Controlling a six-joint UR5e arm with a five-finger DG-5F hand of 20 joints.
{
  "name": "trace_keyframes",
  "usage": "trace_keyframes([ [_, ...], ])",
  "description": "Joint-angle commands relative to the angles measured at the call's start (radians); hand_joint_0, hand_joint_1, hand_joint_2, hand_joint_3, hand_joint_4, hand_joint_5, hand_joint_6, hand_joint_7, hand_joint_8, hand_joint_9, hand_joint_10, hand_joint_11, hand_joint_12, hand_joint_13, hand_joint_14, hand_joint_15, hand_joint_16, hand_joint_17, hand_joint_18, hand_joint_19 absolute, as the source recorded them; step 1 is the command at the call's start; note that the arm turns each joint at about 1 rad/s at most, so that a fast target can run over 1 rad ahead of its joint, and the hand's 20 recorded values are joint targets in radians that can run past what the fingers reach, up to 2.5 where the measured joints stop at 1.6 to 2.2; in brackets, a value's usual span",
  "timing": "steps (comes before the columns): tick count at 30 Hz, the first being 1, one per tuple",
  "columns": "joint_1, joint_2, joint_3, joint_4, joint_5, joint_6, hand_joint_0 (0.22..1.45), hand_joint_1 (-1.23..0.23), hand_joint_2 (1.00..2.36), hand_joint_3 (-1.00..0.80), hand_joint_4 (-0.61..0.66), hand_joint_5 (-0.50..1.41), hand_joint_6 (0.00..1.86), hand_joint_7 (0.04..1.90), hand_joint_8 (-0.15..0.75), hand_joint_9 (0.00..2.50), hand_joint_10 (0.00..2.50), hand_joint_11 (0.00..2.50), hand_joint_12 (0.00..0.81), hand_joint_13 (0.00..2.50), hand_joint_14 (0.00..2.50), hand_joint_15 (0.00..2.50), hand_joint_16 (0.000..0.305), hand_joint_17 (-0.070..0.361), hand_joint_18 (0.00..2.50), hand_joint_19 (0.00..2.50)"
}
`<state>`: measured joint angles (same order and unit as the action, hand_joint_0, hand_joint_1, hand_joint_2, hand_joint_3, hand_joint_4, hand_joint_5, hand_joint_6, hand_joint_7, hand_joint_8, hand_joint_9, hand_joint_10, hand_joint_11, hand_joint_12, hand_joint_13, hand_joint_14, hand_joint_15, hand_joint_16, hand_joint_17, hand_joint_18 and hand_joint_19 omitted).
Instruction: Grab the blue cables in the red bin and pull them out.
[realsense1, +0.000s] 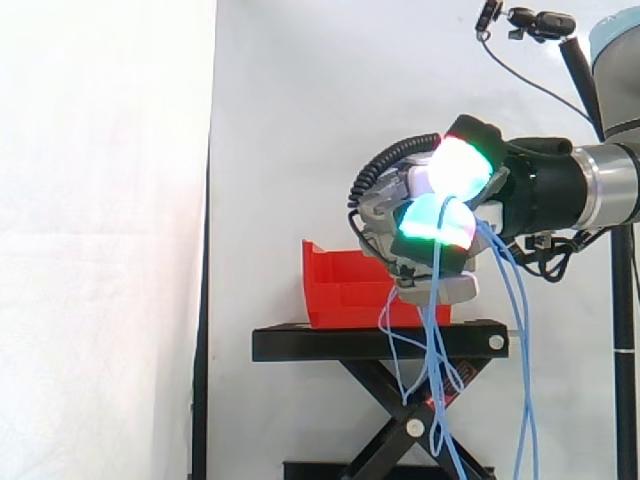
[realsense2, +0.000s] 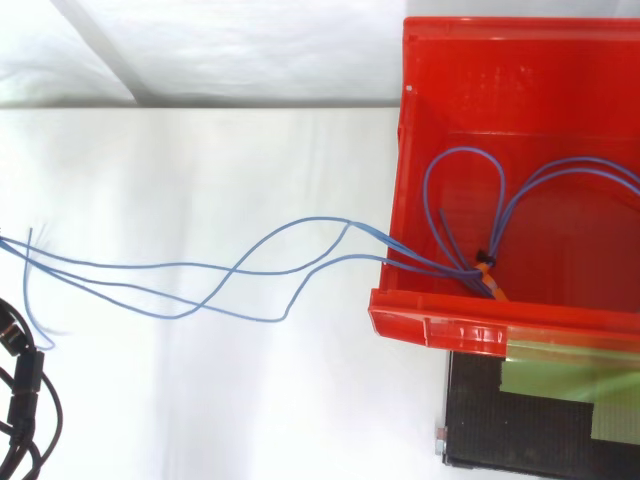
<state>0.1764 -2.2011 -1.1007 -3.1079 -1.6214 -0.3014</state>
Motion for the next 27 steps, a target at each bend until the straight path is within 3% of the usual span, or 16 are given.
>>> trace_keyframes([
  [1, 0.0, 0.0, 0.001, 0.0, 0.0, 0.0, 1.04, -0.92, 1.0, -1.0, 0.2, 0.7, 1.13, 0.27, 0.28, 0.84, 2.5, 0.62, 0.31, 1.12, 2.5, 0.55, 0.035, 0.078, 1.27, 1.13],
  [27, 0.0, 0.0, -0.001, 0.0, 0.0, 0.0, 1.04, -0.92, 1.0, -1.0, 0.18, 0.69, 1.16, 0.26, 0.255, 0.85, 2.5, 0.66, 0.305, 1.1, 2.5, 0.55, 0.036, 0.082, 1.27, 1.17],
])
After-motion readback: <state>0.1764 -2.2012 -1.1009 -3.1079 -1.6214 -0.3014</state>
